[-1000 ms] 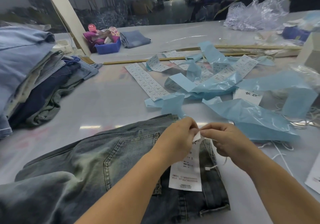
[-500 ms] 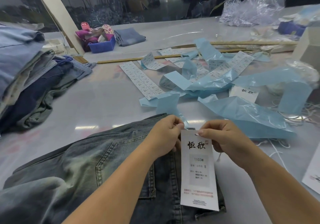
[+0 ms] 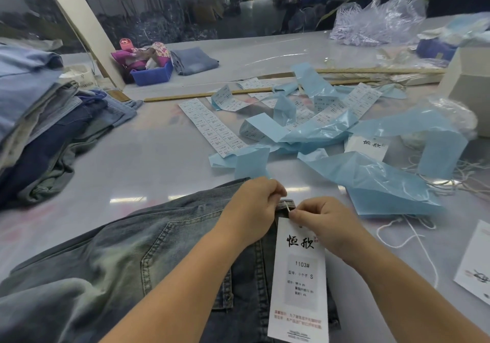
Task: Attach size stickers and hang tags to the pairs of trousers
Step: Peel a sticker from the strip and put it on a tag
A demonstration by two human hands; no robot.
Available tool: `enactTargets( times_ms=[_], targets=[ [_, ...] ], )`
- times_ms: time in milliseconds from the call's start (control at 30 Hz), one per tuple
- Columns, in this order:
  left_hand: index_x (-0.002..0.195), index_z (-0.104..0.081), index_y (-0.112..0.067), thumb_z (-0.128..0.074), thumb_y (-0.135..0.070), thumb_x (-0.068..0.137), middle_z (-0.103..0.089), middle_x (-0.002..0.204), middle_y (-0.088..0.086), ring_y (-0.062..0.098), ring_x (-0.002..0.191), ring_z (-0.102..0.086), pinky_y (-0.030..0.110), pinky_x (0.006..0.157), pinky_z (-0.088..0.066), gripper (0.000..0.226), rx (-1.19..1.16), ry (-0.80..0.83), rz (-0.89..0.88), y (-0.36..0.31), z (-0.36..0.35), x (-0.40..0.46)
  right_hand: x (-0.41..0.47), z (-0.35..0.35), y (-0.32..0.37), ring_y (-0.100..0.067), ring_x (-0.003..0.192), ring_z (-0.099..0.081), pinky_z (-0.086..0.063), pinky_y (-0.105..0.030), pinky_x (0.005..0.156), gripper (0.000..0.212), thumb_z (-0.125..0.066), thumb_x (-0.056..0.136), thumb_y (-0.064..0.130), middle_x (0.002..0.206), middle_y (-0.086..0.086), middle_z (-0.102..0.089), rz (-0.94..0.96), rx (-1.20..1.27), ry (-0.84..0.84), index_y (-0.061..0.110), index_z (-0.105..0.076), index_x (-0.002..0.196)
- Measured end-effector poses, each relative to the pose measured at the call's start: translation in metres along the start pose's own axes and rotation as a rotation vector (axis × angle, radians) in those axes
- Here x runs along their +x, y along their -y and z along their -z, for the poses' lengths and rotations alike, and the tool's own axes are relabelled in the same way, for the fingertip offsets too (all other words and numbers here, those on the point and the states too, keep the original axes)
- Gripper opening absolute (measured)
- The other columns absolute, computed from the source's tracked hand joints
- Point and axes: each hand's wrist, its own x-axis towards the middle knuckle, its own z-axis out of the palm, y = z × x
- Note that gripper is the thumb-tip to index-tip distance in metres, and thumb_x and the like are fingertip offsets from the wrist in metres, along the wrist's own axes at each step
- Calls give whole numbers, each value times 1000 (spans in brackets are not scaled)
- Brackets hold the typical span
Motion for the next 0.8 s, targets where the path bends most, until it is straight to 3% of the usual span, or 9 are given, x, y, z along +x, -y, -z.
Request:
enactTargets(
  times_ms=[100, 333, 500, 667, 800],
  targets=[
    [109, -68, -20, -56, -21, 94, -54, 105, -5, 17, 104, -47, 32, 92, -40, 19, 272, 20, -65, 4, -6, 0, 1, -10, -9, -3, 48, -55, -42, -17, 47, 23, -66, 86, 12, 54, 5, -63, 28, -92, -46, 8, -67, 63],
    [104, -63, -19, -47, -22, 95, -58, 103, 0, 21, 96, -52, 33, 84, -37, 18, 570, -65, -101, -6, -14, 3, 0, -22, -15, 0, 66, -59, -42, -14, 52, 19, -63, 84, 16, 66, 9, -65, 153, -297, -141, 24, -68, 68],
    [90, -56, -24, -50, -24, 95, -62, 91, -5, 18, 89, -53, 36, 86, -40, 8, 269, -109, 17, -15, -6, -3, -3, -29, -11, -11, 54, -51, -39, -27, 49, 24, -56, 85, 23, 58, 4, -58, 255, -384, -182, 23, -55, 62],
    [84, -64, -25, -57, -20, 91, -65, 82, -7, 7, 79, -57, 30, 72, -49, 11, -81, 4, 114, -12, 6, -10, -4, -39, -5, -8, 53, -48, -27, -17, 49, 27, -54, 89, 21, 57, 13, -50, 369, -463, -291, 32, -50, 65],
    [84, -73, -26, -54, -8, 92, -73, 89, -7, 8, 88, -67, 30, 88, -53, 28, -311, 84, 172, -2, 16, -11, -5, -45, -6, -4, 48, -43, -23, -14, 48, 38, -61, 85, 11, 51, 17, -42, 437, -395, -366, 34, -45, 59]
  ],
)
